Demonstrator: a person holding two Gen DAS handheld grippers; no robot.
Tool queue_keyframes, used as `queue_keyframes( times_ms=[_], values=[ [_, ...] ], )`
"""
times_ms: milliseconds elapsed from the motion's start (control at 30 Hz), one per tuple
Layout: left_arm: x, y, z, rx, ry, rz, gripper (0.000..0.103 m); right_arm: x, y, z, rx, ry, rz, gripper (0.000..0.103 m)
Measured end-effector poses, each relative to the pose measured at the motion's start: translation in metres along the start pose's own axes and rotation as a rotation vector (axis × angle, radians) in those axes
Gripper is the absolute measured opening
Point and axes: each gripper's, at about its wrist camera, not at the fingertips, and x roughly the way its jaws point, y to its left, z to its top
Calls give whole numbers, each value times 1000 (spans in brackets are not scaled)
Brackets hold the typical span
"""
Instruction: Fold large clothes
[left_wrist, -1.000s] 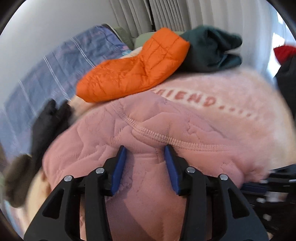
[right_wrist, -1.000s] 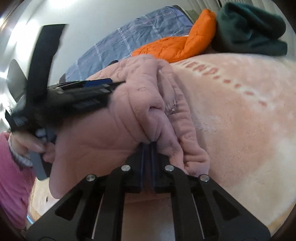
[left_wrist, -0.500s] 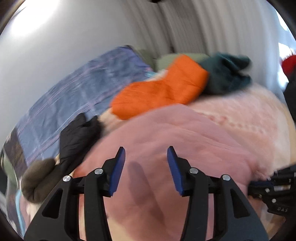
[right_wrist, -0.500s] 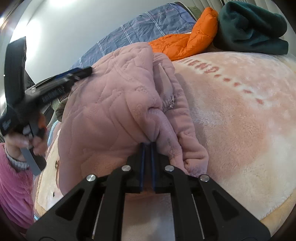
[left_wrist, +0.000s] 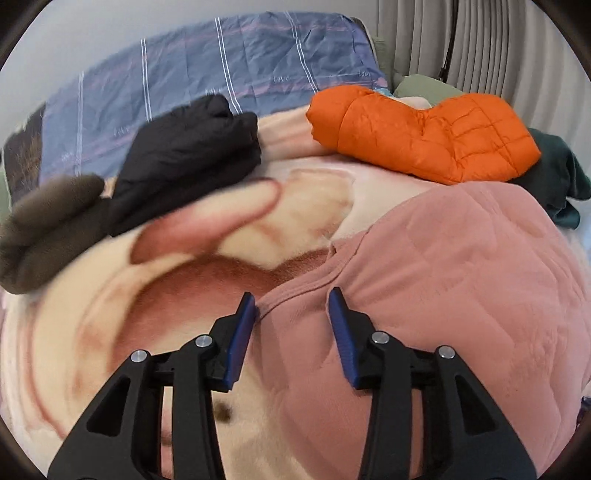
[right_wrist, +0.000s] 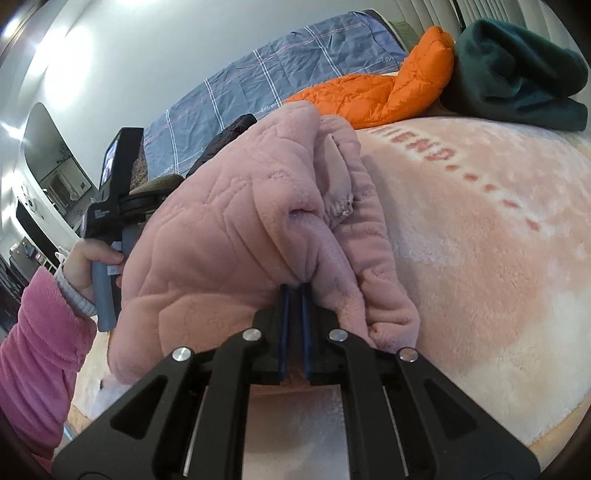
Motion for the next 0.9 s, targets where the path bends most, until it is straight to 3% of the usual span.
queue_keyframes(
  times_ms=[200,333,433,533,600,667,767,800,833,900],
  values=[
    [-2,10,0,-30,-14,-22,47,2,-3,2,8,5,13,4],
    [-33,9,10,-33,-77,-44,45,2,-6,1,20,10,15,4],
    [-66,-2,27,-29,-144,-117,43,3,-9,2,41,15,31,5],
    [-98,-34,39,60,-211,-195,43,4,-8,2,40,13,27,5],
    [-102,-62,42,139,-196,-246,43,3,-6,2,34,8,16,5],
    [-92,-93,40,232,-150,-224,44,3,-6,2,41,4,9,5],
    [-39,-134,21,364,-59,-74,47,3,-4,1,41,0,-14,5],
    [-30,-138,17,381,-63,-35,47,3,-3,1,36,1,-22,5],
    [-23,-141,17,386,-61,-18,46,4,-2,1,29,0,-27,5],
    [-24,-136,24,346,-35,-55,46,3,-3,2,25,-1,-29,5]
  ],
)
